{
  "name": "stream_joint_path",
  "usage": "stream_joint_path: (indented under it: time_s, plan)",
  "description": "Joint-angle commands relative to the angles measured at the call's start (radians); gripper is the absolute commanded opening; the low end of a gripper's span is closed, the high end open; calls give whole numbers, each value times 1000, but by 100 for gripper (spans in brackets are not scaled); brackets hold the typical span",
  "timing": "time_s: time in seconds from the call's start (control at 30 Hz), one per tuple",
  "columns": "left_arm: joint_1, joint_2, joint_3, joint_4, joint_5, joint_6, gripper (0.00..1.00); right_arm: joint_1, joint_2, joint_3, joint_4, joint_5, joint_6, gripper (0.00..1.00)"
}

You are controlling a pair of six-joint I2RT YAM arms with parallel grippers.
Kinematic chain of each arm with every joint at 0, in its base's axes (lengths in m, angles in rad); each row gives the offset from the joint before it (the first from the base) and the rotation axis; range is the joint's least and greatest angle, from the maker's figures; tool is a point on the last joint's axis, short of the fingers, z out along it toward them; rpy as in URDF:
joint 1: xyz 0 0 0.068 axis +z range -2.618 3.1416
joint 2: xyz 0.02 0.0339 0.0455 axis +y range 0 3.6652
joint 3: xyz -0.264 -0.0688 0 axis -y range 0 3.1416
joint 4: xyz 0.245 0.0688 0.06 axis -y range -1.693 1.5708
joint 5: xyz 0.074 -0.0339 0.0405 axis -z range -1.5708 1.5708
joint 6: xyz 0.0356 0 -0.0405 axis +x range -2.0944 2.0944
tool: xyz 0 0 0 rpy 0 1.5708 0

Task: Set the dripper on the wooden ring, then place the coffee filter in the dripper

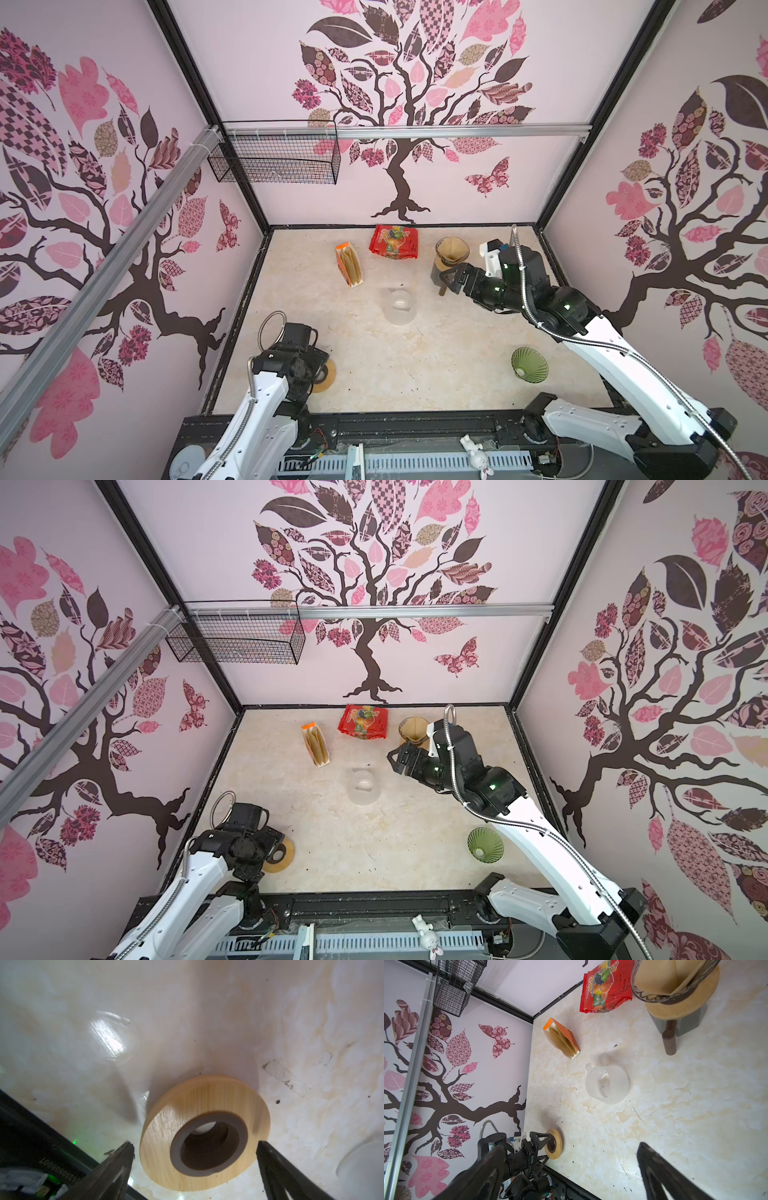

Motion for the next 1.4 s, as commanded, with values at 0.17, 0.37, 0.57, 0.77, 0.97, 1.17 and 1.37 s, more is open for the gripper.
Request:
stream_joint_path:
  time_s: [0.17, 0.37, 0.57, 0.77, 0.97, 1.17, 1.37]
  plan:
    - [3, 18, -92, 208, 114, 7, 93, -64, 21, 4, 18, -111, 27, 100]
    - [3, 69, -102, 353, 127, 24, 93, -75, 26, 7, 27, -132, 27, 100]
    - [3, 219, -93, 578, 149, 41, 92, -75, 23, 23, 38, -151, 14, 100]
    - [-1, 395, -61, 783, 199, 41, 92, -74, 14, 33, 23, -112, -4, 100]
    - [-4, 492, -15, 830, 197, 44, 92, -75, 5, 31, 29, -107, -8, 100]
    - [9, 331, -89, 734, 194, 36, 87, -75, -4, 36, 32, -144, -17, 100]
    - [51, 119, -151, 623, 213, 35, 77, -75, -7, -5, 48, -146, -18, 100]
